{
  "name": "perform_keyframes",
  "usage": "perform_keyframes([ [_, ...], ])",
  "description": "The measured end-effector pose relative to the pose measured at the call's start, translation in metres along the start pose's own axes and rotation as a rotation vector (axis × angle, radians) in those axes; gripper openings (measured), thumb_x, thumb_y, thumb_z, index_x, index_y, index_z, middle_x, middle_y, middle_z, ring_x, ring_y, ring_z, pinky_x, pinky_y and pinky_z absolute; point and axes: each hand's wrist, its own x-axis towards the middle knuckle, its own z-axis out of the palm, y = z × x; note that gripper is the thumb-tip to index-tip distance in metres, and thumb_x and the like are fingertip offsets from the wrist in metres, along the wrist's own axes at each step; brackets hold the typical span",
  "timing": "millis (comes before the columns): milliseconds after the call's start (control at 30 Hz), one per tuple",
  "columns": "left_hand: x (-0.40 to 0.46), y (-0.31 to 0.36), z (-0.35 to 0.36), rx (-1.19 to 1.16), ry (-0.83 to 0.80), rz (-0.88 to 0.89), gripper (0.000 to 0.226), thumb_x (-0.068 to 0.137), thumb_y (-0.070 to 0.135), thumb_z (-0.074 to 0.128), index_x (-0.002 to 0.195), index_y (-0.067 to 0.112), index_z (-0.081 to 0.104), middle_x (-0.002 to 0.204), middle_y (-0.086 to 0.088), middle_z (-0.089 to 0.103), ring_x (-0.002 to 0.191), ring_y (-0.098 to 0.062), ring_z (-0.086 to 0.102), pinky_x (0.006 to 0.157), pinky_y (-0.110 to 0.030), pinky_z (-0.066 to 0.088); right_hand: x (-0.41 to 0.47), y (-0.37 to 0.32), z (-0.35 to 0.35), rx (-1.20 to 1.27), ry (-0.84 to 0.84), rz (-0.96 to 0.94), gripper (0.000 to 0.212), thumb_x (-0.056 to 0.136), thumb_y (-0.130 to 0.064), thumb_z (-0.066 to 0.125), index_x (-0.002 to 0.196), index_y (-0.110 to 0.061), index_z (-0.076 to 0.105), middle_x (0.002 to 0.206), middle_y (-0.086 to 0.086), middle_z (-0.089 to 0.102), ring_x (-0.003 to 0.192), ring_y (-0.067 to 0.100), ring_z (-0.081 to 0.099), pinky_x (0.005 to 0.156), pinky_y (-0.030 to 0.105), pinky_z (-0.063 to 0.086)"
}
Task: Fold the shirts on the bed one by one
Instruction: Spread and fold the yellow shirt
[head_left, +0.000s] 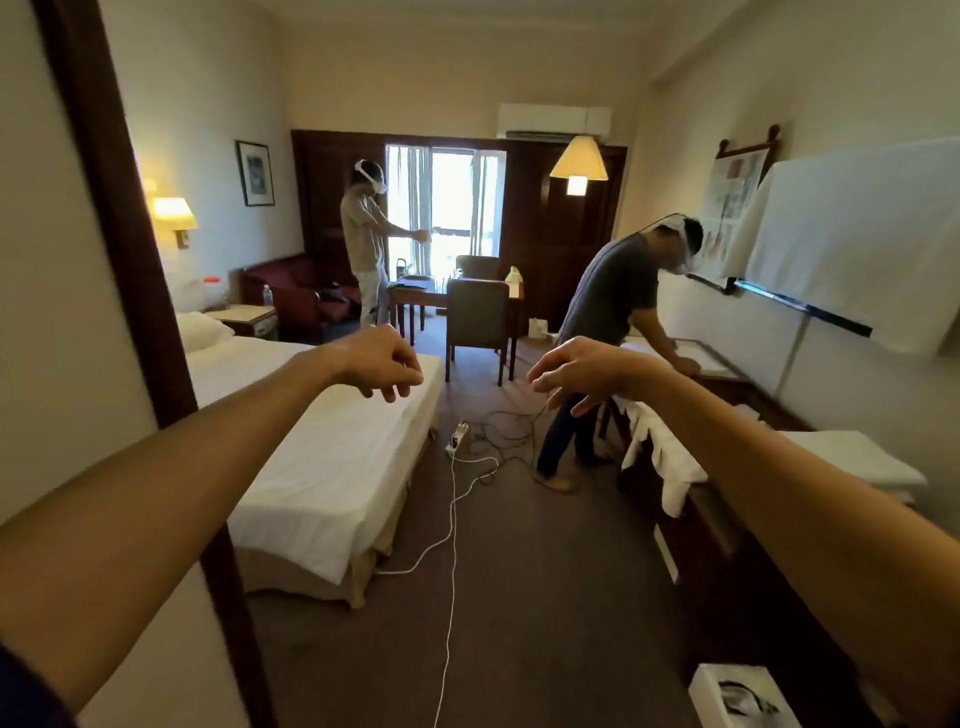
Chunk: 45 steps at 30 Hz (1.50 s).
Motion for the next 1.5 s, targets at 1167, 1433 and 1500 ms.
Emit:
perform_keyframes([
  [1167, 0.892, -0.341, -0.076, 0.01, -0.033, -0.105, 0.015, 0.096, 0.025, 0.065, 0.097, 0.013, 0.074, 0.089, -0.005, 0.075, 0.081, -0.02, 0.073, 0.073, -0.037, 0.062, 0.959, 0.144, -0.189, -0.136, 0.055, -0.098, 0.02, 0.095, -0.024, 0.065, 0.114, -0.02, 0.067, 0.11, 0.004, 0.066, 0.097, 0.016, 0.067, 0.079, 0.033, 0.06],
  [1433, 1.05, -0.439, -0.102, -0.068, -0.028, -0.282, 0.014, 0.098, 0.027, 0.062, 0.102, 0.018, 0.073, 0.088, 0.0, 0.075, 0.077, -0.012, 0.073, 0.063, -0.028, 0.056, 1.17, 0.145, -0.201, -0.127, -0.031, -0.173, 0.023, 0.093, -0.025, 0.067, 0.116, -0.022, 0.068, 0.107, 0.002, 0.067, 0.096, 0.016, 0.067, 0.076, 0.031, 0.061],
  [1500, 1.091, -0.466, -0.101, -0.083, -0.036, -0.301, 0.014, 0.097, 0.027, 0.063, 0.1, 0.018, 0.073, 0.086, 0.001, 0.075, 0.078, -0.012, 0.074, 0.063, -0.028, 0.055, 1.22, 0.153, -0.197, -0.119, -0.058, -0.174, 0.025, 0.093, -0.025, 0.067, 0.118, -0.02, 0.068, 0.107, 0.003, 0.068, 0.096, 0.017, 0.068, 0.079, 0.034, 0.061],
])
